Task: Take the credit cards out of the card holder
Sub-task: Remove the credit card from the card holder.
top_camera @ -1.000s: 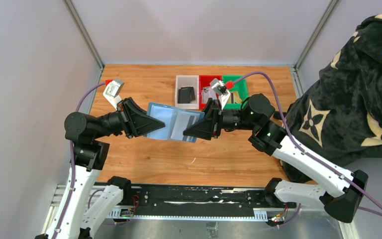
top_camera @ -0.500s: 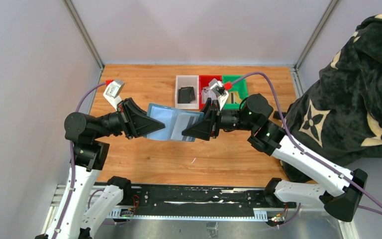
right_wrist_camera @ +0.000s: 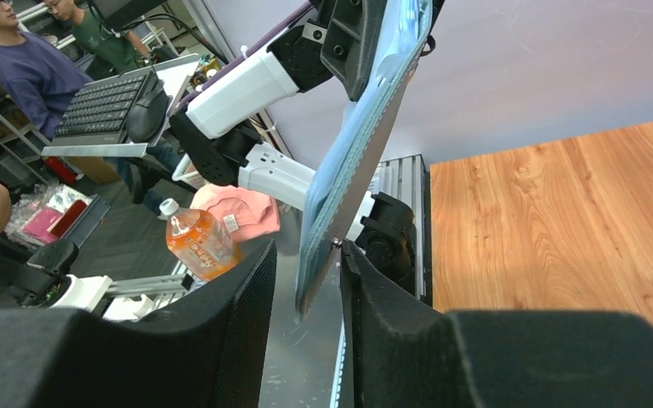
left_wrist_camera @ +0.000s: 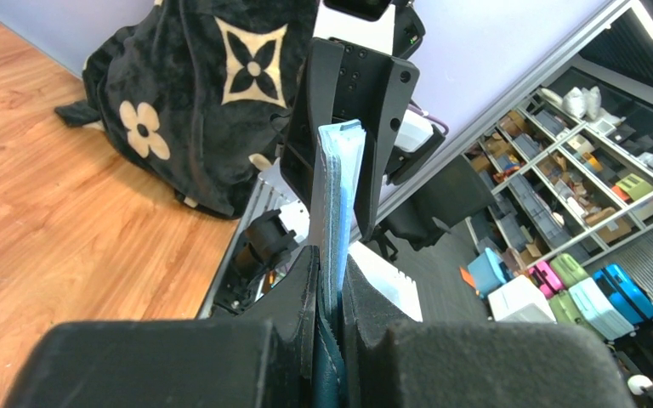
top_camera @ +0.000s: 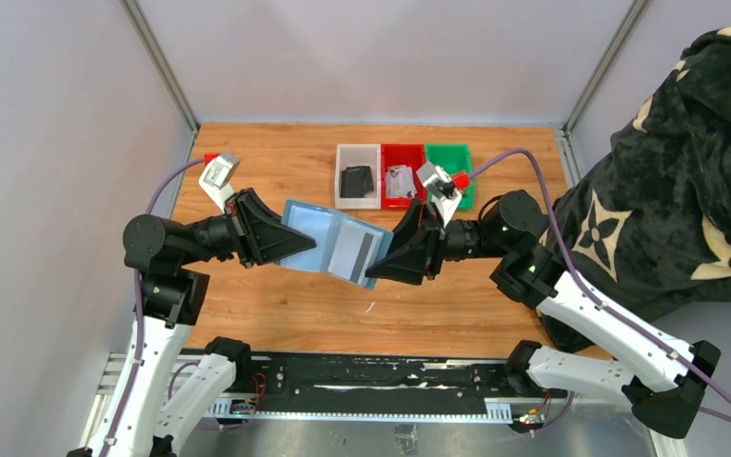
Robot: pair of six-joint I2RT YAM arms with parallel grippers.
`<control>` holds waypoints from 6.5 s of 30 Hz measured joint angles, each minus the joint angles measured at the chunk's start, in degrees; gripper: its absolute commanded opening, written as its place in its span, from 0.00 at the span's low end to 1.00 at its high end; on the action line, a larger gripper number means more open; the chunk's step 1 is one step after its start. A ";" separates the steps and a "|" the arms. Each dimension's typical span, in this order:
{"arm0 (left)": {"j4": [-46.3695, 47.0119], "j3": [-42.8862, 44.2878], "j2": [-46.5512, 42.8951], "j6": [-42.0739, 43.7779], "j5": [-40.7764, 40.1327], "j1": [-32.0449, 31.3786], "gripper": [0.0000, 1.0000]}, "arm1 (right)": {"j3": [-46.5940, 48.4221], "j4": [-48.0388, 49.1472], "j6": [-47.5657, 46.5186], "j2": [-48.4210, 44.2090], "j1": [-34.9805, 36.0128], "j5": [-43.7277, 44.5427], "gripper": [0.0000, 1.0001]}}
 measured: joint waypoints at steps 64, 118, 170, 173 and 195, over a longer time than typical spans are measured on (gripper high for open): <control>0.04 1.46 0.07 -0.76 2.05 0.07 0.00 | -1.55 -0.28 -4.13 -1.90 0.63 2.08 0.26; 0.04 2.69 0.28 -1.36 2.75 0.04 0.00 | -2.12 0.04 -6.25 -0.61 0.63 2.29 0.24; 0.48 3.19 0.55 -0.37 2.38 0.00 0.00 | -1.31 7.52 -0.26 2.93 5.07 10.97 0.44; 0.46 2.62 0.55 0.31 2.36 0.00 0.21 | -0.42 5.55 -0.37 4.28 6.16 13.20 0.41; -21.62 -0.52 -7.17 32.52 -5.97 0.00 0.94 | 33.22 -46.69 -17.18 22.99 24.61 62.47 0.00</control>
